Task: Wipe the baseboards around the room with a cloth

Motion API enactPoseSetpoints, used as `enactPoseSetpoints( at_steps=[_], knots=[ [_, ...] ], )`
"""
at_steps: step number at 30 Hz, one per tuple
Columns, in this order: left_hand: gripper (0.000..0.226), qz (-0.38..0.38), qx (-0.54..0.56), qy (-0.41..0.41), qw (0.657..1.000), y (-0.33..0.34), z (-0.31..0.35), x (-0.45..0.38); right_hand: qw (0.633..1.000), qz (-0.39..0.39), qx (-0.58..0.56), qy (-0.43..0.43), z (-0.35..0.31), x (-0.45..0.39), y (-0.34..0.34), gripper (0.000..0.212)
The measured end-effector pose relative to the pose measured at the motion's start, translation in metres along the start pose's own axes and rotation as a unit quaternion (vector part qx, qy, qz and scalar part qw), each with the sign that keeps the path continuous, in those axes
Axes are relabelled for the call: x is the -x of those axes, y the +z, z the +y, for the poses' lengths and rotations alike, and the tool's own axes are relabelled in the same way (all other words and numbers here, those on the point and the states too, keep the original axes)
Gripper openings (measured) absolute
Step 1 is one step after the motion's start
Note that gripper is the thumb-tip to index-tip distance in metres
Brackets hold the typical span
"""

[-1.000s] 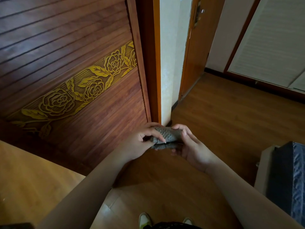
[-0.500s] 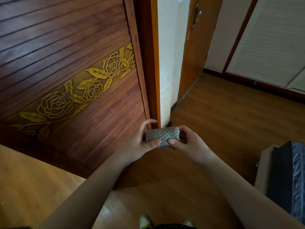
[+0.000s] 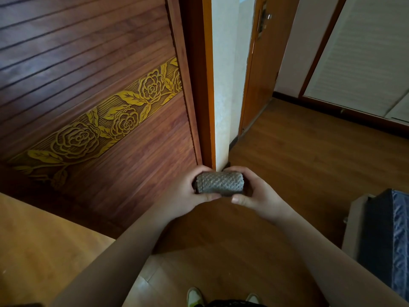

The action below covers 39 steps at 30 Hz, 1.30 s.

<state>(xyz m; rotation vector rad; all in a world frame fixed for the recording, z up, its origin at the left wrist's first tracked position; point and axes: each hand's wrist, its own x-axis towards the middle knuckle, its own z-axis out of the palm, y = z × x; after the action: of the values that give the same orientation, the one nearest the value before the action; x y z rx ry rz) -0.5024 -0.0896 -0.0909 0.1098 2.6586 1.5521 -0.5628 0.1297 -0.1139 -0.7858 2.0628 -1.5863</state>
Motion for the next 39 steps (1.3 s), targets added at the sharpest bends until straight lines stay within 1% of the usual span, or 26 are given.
enactPoseSetpoints(
  at_steps=[1, 3, 6, 9, 11, 13, 16, 19, 21, 24, 26, 27, 31, 35, 38, 39],
  knots=[
    [0.037, -0.002, -0.022, 0.017, 1.000, 0.001, 0.001, 0.001, 1.000, 0.001, 0.006, -0.007, 0.000, 0.001, 0.000, 0.063],
    [0.037, 0.003, -0.052, 0.041, 0.998, 0.005, 0.004, 0.002, 0.999, 0.026, 0.014, -0.016, 0.001, 0.000, 0.001, 0.058],
    [0.042, 0.025, -0.070, 0.035, 0.997, 0.012, 0.004, 0.000, 0.997, 0.071, 0.015, -0.024, 0.003, 0.000, 0.000, 0.047],
    [0.054, 0.036, -0.003, -0.003, 0.999, 0.018, 0.003, -0.004, 0.994, 0.107, 0.015, -0.034, 0.004, 0.001, -0.004, 0.039],
    [0.054, 0.032, 0.061, -0.024, 0.997, 0.020, 0.005, -0.005, 0.991, 0.125, 0.016, -0.035, 0.006, 0.004, -0.008, 0.038],
    [0.050, 0.021, 0.108, -0.040, 0.993, 0.024, 0.008, -0.005, 0.990, 0.134, 0.016, -0.034, 0.007, 0.006, -0.013, 0.039],
    [0.050, 0.017, 0.165, -0.048, 0.985, 0.029, 0.012, -0.008, 0.989, 0.139, 0.001, -0.040, 0.009, 0.012, -0.022, 0.044],
    [0.048, 0.007, 0.133, -0.037, 0.990, 0.034, 0.020, -0.015, 0.989, 0.138, -0.020, -0.056, 0.012, 0.025, -0.031, 0.053],
    [0.044, 0.003, 0.094, -0.024, 0.995, 0.040, 0.029, -0.019, 0.989, 0.123, -0.046, -0.074, 0.015, 0.034, -0.036, 0.057],
    [0.045, -0.008, 0.043, 0.011, 0.999, 0.054, 0.035, -0.025, 0.986, 0.099, -0.087, -0.107, 0.017, 0.046, -0.044, 0.068],
    [0.044, -0.016, 0.033, 0.010, 0.999, 0.064, 0.041, -0.030, 0.986, 0.109, -0.067, -0.107, 0.018, 0.054, -0.050, 0.079],
    [0.042, -0.019, 0.030, 0.004, 0.999, 0.068, 0.043, -0.033, 0.986, 0.119, -0.050, -0.102, 0.019, 0.057, -0.054, 0.081],
    [0.040, -0.020, 0.013, 0.001, 1.000, 0.088, 0.052, -0.046, 0.978, 0.176, 0.037, -0.105, 0.027, 0.072, -0.070, 0.066],
    [0.045, -0.026, 0.009, -0.016, 0.999, 0.108, 0.057, -0.057, 0.962, 0.231, 0.087, -0.118, 0.037, 0.081, -0.082, 0.058],
    [0.049, -0.052, 0.019, -0.055, 0.997, 0.114, 0.059, -0.060, 0.946, 0.263, 0.141, -0.129, 0.047, 0.089, -0.093, 0.054],
    [0.045, -0.055, 0.014, -0.071, 0.996, 0.114, 0.060, -0.060, 0.940, 0.272, 0.156, -0.132, 0.051, 0.092, -0.097, 0.054]
  ],
)
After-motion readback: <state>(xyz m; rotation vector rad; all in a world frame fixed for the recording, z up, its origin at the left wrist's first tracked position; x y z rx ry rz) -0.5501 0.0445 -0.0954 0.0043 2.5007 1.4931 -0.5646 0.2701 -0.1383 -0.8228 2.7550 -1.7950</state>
